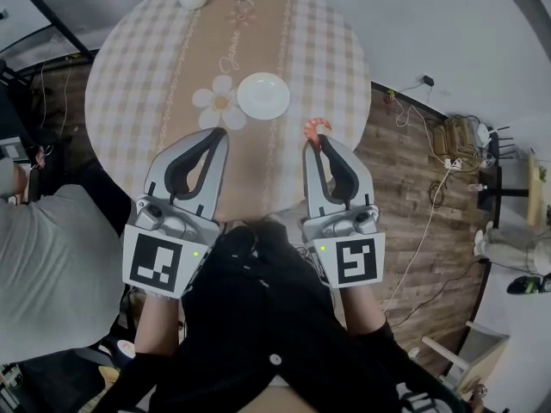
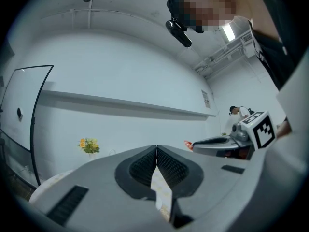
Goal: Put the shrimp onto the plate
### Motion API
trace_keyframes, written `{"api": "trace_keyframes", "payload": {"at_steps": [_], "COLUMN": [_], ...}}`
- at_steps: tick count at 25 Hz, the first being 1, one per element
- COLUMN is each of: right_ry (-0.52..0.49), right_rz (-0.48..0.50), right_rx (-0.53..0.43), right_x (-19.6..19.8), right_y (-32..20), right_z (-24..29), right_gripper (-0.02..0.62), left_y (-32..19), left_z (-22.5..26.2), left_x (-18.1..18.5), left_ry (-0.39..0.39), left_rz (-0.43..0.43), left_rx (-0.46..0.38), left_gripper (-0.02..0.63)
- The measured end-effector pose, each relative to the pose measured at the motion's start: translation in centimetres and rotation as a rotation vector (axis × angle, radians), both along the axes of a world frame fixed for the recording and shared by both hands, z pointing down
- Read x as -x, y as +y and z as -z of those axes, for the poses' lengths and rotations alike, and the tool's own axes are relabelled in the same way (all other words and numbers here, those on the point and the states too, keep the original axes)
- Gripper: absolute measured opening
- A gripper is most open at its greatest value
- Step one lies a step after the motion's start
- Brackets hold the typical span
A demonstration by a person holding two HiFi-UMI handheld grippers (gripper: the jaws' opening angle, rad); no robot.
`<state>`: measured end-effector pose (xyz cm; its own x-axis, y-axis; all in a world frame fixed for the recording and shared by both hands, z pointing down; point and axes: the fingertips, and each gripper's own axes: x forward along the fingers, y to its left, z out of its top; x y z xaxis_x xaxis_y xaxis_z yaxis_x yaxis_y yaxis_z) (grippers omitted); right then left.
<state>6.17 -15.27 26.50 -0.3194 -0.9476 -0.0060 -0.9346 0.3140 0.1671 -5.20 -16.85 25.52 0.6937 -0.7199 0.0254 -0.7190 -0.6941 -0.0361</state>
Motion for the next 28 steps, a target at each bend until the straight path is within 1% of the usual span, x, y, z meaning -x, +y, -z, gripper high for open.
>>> {"api": "trace_keyframes", "payload": {"at_steps": [11,19,28], "right_ry": [0.000,0.006,0.019], "right_rz": [0.075,0.107,0.147], "right_rx": [0.032,0.057,0.094], "right_x": [-1.6,-2.5,-2.7], "right_y": [-1.9,-4.5,-7.2], "right_z": [-1.0,-2.4,-4.5], "right_gripper": [0.040,0.040,0.040], "left_y": [-0.8,-1.8,-3.2], "left_z": [-0.2,-0.6,-1.3], "left_x": [-1.1,-1.5,-2.1], "left_ry": [-0.007,-0.021,-0.031], "left_rz": [0.082,0.128,0.155], "left_rx": [0.012,0.028,0.043], "left_gripper": [0.004,0.004,0.003]}}
